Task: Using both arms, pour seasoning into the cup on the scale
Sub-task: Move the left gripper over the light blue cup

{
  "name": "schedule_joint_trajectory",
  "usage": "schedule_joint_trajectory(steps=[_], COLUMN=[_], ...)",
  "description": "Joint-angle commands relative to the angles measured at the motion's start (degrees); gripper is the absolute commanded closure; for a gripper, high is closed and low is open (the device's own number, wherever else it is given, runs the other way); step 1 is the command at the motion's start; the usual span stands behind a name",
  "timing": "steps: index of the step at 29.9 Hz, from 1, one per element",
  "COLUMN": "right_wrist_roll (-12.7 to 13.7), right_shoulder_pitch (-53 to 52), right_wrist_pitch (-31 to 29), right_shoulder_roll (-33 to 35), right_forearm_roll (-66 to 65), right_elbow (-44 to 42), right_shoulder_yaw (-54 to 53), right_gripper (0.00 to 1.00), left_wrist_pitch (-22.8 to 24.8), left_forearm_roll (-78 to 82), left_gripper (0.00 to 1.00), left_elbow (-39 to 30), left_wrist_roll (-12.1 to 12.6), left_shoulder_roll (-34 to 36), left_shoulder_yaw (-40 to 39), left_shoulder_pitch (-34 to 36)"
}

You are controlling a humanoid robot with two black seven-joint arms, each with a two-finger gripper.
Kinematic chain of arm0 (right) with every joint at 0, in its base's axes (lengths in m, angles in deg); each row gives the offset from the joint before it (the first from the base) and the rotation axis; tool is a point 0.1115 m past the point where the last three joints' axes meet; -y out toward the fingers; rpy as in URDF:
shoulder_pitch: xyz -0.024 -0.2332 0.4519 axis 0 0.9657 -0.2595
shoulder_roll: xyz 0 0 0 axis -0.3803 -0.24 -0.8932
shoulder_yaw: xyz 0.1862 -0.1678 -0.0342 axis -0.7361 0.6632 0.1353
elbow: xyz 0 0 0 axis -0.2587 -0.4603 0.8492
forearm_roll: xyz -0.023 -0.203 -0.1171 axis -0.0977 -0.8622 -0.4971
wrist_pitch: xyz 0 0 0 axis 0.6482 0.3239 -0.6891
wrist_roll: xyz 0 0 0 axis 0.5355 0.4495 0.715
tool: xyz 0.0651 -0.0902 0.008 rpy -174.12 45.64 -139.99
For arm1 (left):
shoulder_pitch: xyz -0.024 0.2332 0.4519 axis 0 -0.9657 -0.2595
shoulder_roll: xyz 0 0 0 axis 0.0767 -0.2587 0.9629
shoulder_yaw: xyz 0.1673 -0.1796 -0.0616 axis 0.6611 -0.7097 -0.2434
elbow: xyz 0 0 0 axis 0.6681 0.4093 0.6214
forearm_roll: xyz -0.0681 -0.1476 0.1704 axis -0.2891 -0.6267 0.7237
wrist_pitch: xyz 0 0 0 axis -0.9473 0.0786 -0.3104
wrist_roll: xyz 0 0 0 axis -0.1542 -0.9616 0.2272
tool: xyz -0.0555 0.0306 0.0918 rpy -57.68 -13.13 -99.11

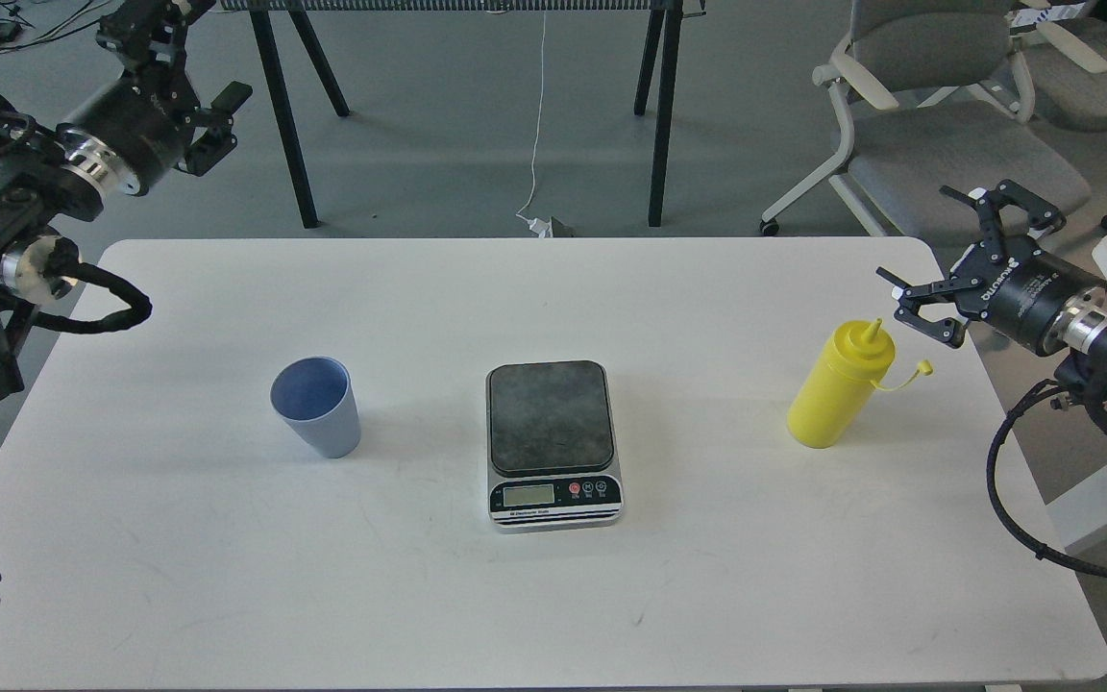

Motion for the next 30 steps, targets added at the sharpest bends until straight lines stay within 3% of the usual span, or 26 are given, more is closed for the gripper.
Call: schedule_joint_trajectory(steps=[1, 6, 12, 16, 19, 22, 26, 30], right_wrist_roll=[0.00, 0.00, 0.08, 0.08, 0.08, 0.08, 0.08, 0.08], right_shoulder_pitch=[-0.05, 0.13, 0.13, 0.39, 0.48, 0.57, 1.01, 1.18], right_wrist_pitch=[0.00, 0.00, 0.00, 0.00, 0.00, 0.00, 0.00, 0.00], right_shoulder_roll=[-0.09, 0.00, 0.09, 0.09, 0.00, 0.00, 0.09, 0.61], right_forearm_roll=[0.00, 0.00, 0.00, 0.09, 0.09, 0.09, 0.09, 0.09], right_elbow=[0.14, 0.31, 0.40, 0.40, 0.40, 0.40, 0.58, 0.58], right_shoulder_yaw=[-0.07, 0.02, 0.11, 0.02, 0.11, 0.11, 0.11, 0.02], right_gripper=[0.02, 0.02, 0.02, 0.02, 0.02, 0.02, 0.02, 0.02], left_wrist_pitch=[0.02, 0.02, 0.02, 0.02, 0.02, 0.02, 0.02, 0.02], left_forearm_roll=[-1.09, 4.42, 35.94, 60.81, 79.18, 93.87, 105.59, 106.59], left_gripper=[0.00, 0.00, 0.01, 0.01, 0.01, 0.01, 0.01, 0.01], left_elbow=[0.85, 0.85, -0.81, -13.61, -29.33, -38.50, -40.98, -40.90], left_wrist_roll=[0.00, 0.00, 0.00, 0.00, 0.00, 0.00, 0.00, 0.00], left_shoulder_roll=[-1.16, 0.76, 4.55, 7.88, 12.88, 13.95, 13.69, 13.60], left_shoulder_yaw=[-0.70, 1.31, 8.43, 11.95, 12.30, 12.48, 19.31, 28.72], left_shoulder_pitch=[0.42, 1.90, 13.32, 18.61, 18.88, 18.35, 17.03, 16.77])
